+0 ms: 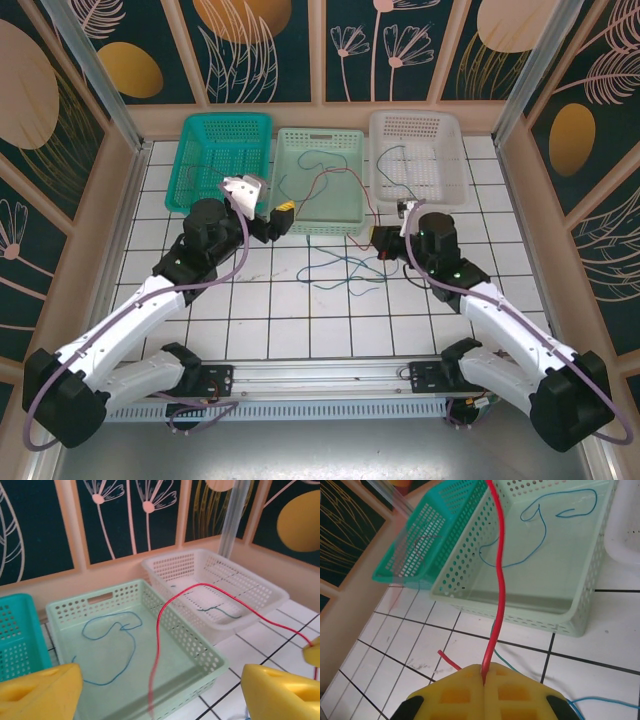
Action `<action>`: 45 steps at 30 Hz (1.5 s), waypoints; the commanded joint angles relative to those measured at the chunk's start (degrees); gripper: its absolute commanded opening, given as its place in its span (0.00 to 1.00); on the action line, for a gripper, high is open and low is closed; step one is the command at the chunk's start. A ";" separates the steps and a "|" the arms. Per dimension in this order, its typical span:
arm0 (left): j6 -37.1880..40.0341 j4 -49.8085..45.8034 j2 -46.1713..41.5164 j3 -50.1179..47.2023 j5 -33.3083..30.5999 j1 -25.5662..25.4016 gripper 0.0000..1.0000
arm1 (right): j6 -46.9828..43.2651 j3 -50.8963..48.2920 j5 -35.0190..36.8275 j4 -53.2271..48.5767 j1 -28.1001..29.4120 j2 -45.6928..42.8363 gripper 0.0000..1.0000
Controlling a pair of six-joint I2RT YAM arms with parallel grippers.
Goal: Untangle the cables
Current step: Straighten the cable.
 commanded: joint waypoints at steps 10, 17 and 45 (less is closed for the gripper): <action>-12.59 16.85 10.75 -2.93 10.90 -6.93 0.80 | 6.78 -7.47 2.14 19.01 -0.11 -9.22 0.00; -15.22 21.03 17.44 -0.58 10.78 -10.66 0.77 | 7.88 -9.05 1.01 24.78 0.54 -9.41 0.00; -23.71 33.67 25.55 0.33 12.88 -12.60 0.21 | 8.20 -10.79 2.21 31.92 5.31 -8.05 0.00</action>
